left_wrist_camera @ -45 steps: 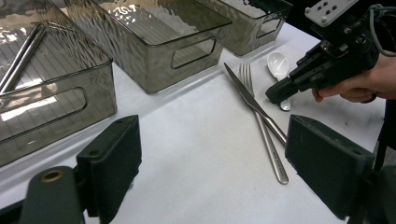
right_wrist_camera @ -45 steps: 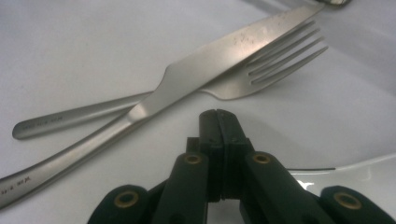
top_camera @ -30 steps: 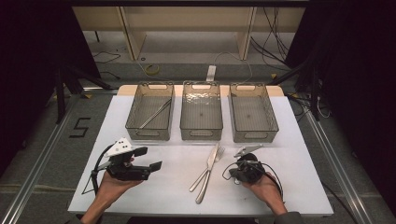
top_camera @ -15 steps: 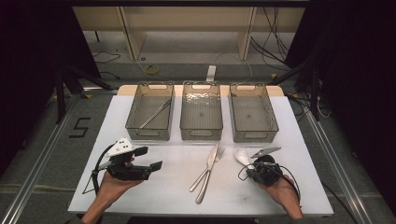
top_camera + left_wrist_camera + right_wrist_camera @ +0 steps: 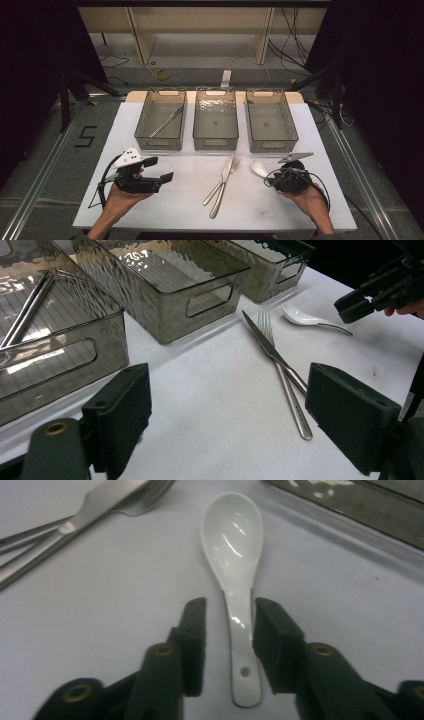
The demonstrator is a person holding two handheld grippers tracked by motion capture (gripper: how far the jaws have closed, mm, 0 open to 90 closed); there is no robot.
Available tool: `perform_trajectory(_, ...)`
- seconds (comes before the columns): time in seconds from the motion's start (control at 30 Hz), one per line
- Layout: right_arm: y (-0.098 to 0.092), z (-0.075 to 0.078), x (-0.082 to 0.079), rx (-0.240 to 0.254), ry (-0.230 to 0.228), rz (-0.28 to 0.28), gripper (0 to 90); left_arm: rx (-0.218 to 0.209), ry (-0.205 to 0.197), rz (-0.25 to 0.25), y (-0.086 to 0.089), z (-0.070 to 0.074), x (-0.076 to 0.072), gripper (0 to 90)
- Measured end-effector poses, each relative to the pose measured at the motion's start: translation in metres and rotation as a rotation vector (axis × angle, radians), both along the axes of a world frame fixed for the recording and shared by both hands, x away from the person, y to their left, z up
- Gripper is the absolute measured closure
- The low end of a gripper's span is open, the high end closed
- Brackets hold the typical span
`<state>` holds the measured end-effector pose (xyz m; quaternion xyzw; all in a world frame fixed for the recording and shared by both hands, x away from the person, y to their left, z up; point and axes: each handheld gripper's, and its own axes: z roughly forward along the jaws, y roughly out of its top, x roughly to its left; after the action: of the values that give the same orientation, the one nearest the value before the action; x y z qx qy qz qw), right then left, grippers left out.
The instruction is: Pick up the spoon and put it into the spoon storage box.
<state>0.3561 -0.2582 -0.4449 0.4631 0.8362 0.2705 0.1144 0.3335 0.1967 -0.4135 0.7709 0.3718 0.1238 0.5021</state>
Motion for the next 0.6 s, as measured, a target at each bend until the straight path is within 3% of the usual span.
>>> perform_trajectory(0.07, -0.002, -0.002, 0.003, -0.01, 0.008, -0.007, 51.4, -0.003, -0.001, 0.001, 0.0, 0.0, 0.0, 18.2)
perform_trajectory(0.2, -0.001, -0.005, 0.009, -0.012, 0.037, -0.001, 45.6, -0.01, -0.011, 0.005, 0.001, 0.001, 0.0, 18.2)
perform_trajectory(0.4, 0.006, -0.009, 0.019, -0.041, 0.093, 0.03, 46.3, -0.018, -0.014, 0.01, 0.002, 0.001, -0.001, 18.1)
perform_trajectory(0.6, 0.005, -0.014, 0.023, -0.064, 0.132, 0.028, 53.5, -0.022, -0.013, 0.014, 0.002, 0.001, -0.001, 18.1)
